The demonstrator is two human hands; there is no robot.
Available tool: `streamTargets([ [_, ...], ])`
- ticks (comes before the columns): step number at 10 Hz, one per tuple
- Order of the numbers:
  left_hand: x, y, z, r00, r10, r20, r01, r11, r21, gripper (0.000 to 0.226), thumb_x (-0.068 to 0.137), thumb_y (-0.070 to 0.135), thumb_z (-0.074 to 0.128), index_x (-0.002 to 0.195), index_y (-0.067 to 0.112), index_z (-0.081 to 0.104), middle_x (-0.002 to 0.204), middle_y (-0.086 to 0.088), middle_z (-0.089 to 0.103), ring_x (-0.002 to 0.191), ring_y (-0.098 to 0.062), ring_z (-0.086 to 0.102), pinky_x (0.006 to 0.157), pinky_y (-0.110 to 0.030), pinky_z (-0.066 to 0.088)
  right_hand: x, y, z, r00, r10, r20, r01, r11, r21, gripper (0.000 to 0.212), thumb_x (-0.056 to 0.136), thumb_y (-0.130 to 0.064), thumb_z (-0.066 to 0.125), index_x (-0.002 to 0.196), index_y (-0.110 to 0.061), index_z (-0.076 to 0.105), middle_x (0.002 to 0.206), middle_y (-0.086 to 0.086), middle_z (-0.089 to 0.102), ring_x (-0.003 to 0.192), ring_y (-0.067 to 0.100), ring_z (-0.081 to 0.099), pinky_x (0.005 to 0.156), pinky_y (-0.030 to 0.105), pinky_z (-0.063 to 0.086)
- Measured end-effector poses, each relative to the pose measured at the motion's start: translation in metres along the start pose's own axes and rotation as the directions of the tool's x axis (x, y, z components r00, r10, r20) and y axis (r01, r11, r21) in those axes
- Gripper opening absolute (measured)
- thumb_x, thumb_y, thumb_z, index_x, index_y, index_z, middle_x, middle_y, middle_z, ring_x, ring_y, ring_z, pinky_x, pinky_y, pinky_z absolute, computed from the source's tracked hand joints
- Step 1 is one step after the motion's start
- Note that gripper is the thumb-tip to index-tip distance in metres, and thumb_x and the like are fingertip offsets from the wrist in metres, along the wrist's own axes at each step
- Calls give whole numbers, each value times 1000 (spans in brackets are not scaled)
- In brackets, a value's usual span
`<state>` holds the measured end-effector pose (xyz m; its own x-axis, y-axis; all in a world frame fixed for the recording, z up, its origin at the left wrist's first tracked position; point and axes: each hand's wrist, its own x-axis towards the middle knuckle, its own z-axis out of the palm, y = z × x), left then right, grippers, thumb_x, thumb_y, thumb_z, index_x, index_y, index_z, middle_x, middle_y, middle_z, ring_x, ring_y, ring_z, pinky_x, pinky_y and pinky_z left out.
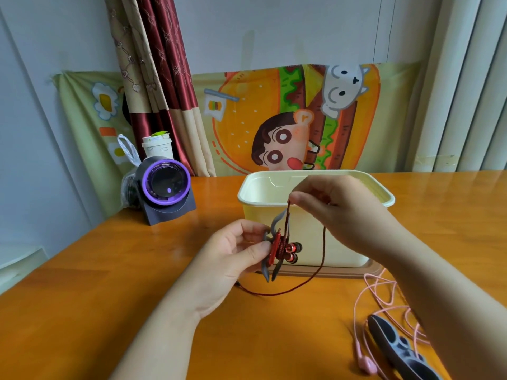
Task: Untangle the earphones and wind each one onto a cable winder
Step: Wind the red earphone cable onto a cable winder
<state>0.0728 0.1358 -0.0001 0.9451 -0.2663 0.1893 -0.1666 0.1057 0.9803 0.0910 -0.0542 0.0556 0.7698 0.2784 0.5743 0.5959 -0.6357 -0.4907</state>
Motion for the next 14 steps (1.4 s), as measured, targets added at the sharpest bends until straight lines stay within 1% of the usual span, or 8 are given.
streamTargets([
  [2, -1, 10, 5, 1000, -11, -26, -2, 899, -438, 23, 74, 6, 59, 95, 7, 68, 95, -14, 72, 77, -21, 69, 67, -26, 60, -5, 7, 22, 974, 92, 206, -128, 977, 169, 33, 86, -48, 49, 78, -20, 64, 62, 4, 54, 57, 16, 49, 59, 38, 45],
  [3, 4, 9, 3, 990, -46, -130, -43, 793, -608, 25, 75, 9, 58, 97, 8, 70, 99, -12, 74, 84, -19, 73, 74, -30, 61, -9, 5, 36, 925, 64, 373, -130, 980, 153, 24, 96, -32, 50, 89, -17, 67, 65, 6, 56, 61, 22, 55, 64, 35, 49],
  [4, 7, 5, 3, 971, -102, -218, -77, 725, -684, 30, 75, 12, 60, 104, 7, 66, 95, -8, 74, 84, -16, 73, 78, -34, 60, -12, 2, 43, 875, 36, 483, -100, 989, 108, 22, 99, -15, 45, 98, -12, 66, 67, -2, 57, 62, 13, 57, 59, 19, 46],
  [8, 18, -4, -33, 803, -220, -555, -356, 569, -741, 10, 95, 12, 56, 95, 6, 64, 70, -3, 72, 64, -9, 71, 57, -24, 57, -7, 18, 26, 871, 144, 469, -248, 954, 168, 19, 95, -33, 52, 96, -25, 69, 57, -10, 49, 53, 6, 47, 54, 22, 43],
  [10, 22, -13, -55, 623, -333, -708, -420, 621, -662, 6, 97, 16, 56, 98, 12, 60, 72, 3, 70, 60, -3, 69, 58, -27, 56, -6, 22, 7, 798, 247, 549, -221, 969, -115, 27, 98, -28, 47, 87, -27, 72, 61, -25, 57, 62, -10, 52, 62, 9, 38],
  [12, 21, -15, -63, 578, -335, -744, -444, 636, -631, 5, 98, 17, 55, 99, 14, 59, 82, 3, 65, 55, -3, 68, 67, -28, 57, -11, 32, 12, 597, 502, 626, -116, 826, -552, 18, 89, -22, 59, 95, -14, 75, 107, -1, 70, 96, 11, 62, 91, 24, 47],
  [13, 23, -21, -73, 551, -260, -793, -506, 651, -566, 11, 99, 21, 54, 91, 18, 60, 78, 8, 64, 90, -7, 71, 89, -32, 54, -12, 39, 18, 594, 531, 604, -99, 794, -600, 18, 87, -22, 61, 93, -14, 75, 101, 0, 71, 93, 13, 64, 89, 26, 49],
  [14, 43, -55, -117, 600, -183, -779, -519, 652, -553, 22, 95, 28, 55, 78, 17, 63, 63, 13, 57, 133, -33, 28, 114, -51, 22, -11, 40, 19, 600, 526, 602, -103, 798, -594, 19, 88, -24, 61, 95, -13, 75, 101, 1, 71, 93, 14, 64, 87, 24, 49],
])
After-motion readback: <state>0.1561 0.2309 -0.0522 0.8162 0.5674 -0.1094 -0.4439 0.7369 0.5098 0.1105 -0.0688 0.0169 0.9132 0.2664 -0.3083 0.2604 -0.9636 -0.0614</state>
